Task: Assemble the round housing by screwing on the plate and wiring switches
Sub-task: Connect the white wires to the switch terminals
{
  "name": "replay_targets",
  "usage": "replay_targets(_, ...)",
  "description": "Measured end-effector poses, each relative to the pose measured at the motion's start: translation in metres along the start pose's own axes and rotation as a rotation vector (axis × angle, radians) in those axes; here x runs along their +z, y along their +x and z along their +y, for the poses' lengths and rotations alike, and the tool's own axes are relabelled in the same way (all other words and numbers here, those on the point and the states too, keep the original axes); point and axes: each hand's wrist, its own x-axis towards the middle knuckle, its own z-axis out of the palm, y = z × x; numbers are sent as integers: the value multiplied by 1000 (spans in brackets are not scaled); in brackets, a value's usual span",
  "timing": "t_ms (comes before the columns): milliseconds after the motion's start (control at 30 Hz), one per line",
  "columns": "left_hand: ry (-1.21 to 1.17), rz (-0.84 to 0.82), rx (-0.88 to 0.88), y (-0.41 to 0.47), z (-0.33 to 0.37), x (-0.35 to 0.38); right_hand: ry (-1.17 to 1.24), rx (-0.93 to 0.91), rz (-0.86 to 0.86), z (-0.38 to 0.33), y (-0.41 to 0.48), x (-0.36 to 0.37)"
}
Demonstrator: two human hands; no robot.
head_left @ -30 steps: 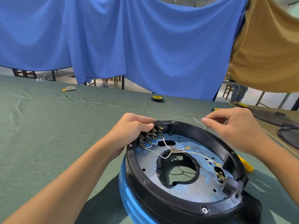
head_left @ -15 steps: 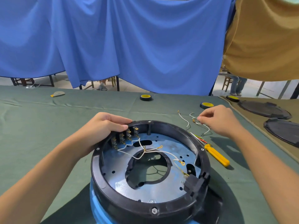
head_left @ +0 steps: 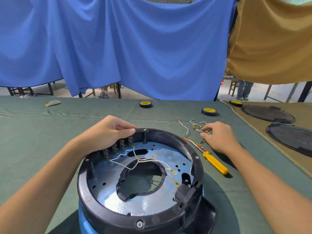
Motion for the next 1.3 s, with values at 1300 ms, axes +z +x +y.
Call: replay_targets(1300,-574,27,177,-22,30,-3,251,-1017,239,-135,-78,-62)
